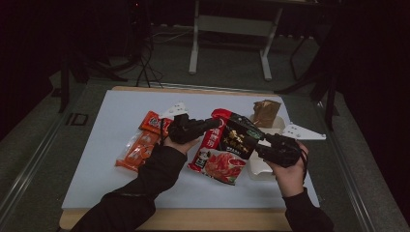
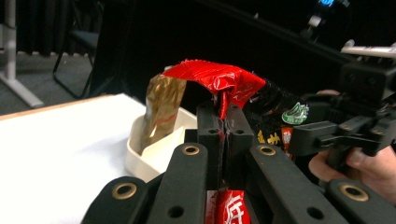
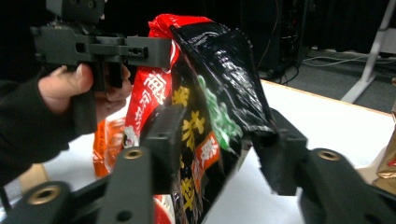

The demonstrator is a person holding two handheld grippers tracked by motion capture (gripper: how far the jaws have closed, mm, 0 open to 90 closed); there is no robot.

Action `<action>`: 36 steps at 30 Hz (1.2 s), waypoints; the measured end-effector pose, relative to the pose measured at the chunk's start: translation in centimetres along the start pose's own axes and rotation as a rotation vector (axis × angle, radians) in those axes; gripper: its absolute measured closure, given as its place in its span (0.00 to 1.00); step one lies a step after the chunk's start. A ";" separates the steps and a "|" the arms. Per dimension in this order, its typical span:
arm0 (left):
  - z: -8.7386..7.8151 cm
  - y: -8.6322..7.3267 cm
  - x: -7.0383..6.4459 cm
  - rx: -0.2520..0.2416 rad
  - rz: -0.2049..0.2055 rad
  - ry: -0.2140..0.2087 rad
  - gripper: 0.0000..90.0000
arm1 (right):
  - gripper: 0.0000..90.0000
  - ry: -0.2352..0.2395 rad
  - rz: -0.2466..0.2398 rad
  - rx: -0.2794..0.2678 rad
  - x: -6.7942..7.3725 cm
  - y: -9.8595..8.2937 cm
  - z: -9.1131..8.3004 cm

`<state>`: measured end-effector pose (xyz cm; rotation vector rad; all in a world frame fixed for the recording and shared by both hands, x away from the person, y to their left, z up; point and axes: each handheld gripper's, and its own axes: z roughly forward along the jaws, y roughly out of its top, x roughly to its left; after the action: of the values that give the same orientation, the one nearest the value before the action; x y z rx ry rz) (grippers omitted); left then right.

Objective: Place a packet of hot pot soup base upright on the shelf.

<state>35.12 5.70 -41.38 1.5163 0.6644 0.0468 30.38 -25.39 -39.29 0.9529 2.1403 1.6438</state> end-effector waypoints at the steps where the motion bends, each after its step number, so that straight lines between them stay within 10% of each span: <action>1: 0.0 0.0 0.0 0.001 -0.001 -0.003 0.98 | 0.62 -0.001 0.003 -0.004 0.0 0.1 0.0; 13: -0.1 -0.8 0.6 -0.010 -0.046 -0.047 0.98 | 0.83 0.034 0.007 -0.006 0.6 1.0 0.1; 22: -0.6 -0.9 1.0 -0.006 -0.002 -0.082 0.94 | 0.86 0.036 -0.044 0.028 1.2 1.9 0.1; 36: -1.8 0.0 0.5 0.033 0.065 -0.043 0.53 | 0.85 0.041 -0.109 0.029 0.4 3.7 -0.5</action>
<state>34.76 7.49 -41.41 1.5666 0.5840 0.0525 31.04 -25.00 -35.57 0.8026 2.2069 1.5978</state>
